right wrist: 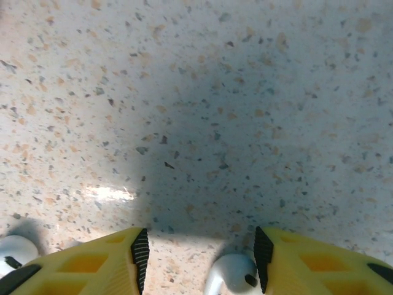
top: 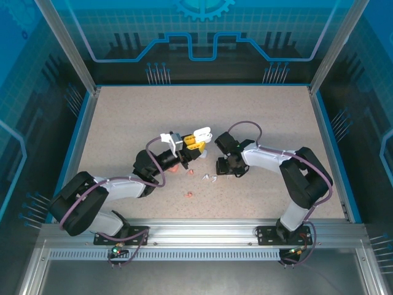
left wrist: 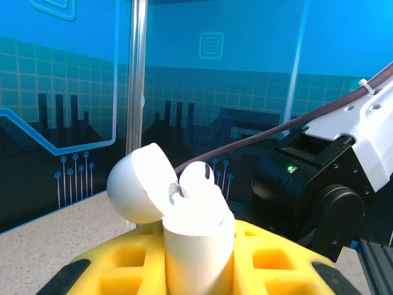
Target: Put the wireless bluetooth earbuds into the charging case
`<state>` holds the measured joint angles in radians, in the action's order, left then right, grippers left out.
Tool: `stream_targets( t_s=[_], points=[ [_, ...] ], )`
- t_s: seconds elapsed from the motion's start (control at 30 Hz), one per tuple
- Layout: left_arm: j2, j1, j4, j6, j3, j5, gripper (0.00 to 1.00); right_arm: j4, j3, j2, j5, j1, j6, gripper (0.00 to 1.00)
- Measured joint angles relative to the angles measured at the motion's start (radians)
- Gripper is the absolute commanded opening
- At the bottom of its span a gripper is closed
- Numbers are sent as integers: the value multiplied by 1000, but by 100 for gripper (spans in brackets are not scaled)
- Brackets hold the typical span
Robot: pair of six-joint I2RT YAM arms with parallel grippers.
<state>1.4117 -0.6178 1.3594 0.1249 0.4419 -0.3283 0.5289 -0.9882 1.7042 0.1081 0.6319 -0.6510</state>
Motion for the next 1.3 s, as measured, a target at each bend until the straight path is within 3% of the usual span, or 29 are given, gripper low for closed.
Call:
stream_targets(
  t_s=[0.6,1.3],
  points=[
    [0,1,0,0,-6,0,0,68,-28,-46,49,15,18,51],
    [0,2,0,0,-6,0,0,104,-27,3,42,8,-3,44]
  ],
)
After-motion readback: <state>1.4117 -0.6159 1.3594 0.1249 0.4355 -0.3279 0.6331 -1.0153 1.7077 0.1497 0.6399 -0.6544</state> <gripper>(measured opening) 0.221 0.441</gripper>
